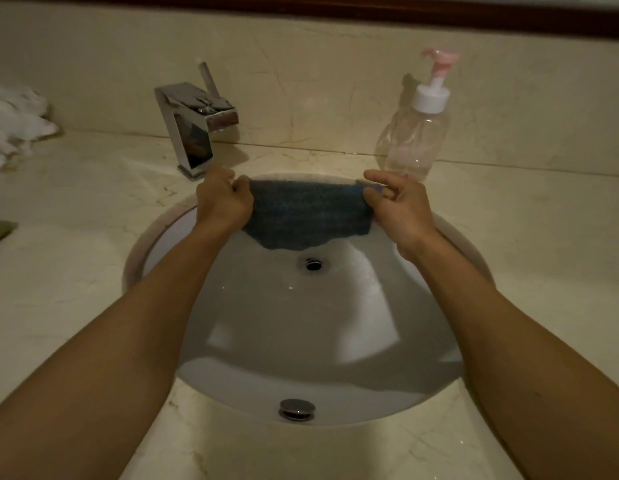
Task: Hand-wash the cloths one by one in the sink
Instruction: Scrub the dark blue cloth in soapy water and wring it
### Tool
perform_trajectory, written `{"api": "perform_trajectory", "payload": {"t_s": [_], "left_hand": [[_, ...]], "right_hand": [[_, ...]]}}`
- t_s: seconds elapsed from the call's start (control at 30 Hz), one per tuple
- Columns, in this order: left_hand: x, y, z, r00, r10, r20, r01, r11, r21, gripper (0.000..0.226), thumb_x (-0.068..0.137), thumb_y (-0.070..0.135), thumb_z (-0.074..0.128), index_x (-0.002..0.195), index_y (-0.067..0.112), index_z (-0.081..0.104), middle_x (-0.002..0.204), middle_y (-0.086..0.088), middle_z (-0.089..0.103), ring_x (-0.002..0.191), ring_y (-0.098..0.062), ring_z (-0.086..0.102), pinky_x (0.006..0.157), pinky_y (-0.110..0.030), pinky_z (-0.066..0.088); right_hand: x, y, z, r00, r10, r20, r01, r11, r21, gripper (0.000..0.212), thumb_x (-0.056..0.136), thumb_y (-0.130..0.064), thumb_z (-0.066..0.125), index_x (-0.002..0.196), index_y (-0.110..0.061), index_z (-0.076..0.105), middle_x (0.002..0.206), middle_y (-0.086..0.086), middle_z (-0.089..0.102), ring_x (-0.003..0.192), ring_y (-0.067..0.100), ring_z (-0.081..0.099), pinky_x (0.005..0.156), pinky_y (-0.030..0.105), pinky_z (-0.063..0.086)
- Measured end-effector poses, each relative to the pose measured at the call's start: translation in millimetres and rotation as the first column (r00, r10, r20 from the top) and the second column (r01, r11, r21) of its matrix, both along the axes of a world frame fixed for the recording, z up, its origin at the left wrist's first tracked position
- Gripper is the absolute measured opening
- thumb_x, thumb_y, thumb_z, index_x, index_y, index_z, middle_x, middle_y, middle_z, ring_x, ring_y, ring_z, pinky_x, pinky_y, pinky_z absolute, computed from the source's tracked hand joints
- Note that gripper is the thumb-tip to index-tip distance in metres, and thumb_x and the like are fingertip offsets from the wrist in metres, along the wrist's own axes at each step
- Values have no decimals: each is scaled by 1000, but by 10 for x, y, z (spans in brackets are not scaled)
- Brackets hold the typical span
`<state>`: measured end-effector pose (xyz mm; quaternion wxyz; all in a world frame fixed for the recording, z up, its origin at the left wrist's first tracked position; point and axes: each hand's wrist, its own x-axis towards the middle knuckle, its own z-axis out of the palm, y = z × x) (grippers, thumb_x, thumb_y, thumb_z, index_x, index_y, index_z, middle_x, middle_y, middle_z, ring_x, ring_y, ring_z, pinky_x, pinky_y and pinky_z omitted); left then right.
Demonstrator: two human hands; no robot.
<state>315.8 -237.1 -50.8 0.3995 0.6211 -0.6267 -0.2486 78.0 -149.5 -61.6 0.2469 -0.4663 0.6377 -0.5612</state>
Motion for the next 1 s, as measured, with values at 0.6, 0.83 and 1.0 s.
{"api": "perform_trajectory", "payload": {"t_s": [0.6, 0.83, 1.0], "left_hand": [[125, -17, 18, 931, -301, 207, 334, 931, -149, 18, 94, 27, 68, 106, 15, 71, 97, 2, 62, 92, -13, 56, 74, -22, 42], [-44, 73, 42, 936, -321, 144, 333, 941, -66, 20, 96, 27, 63, 85, 11, 65, 76, 0, 58, 72, -8, 53, 61, -19, 40], [-336, 248, -29, 900, -427, 90, 427, 904, 19, 22, 94, 33, 66, 86, 12, 69, 79, -9, 67, 73, -14, 62, 63, -25, 50]], "right_hand": [[-148, 76, 74, 962, -102, -255, 111, 994, 19, 11, 92, -16, 74, 91, -27, 77, 86, -13, 71, 81, 2, 63, 77, 18, 50], [22, 40, 26, 985, 6, -174, 8, 997, 80, 14, 96, -20, 64, 83, -21, 59, 81, 1, 63, 77, 17, 61, 70, 39, 53], [312, 42, -34, 965, -7, -264, 40, 992, 120, 13, 95, -19, 67, 84, -15, 60, 75, 0, 62, 71, 16, 60, 64, 32, 50]]}}
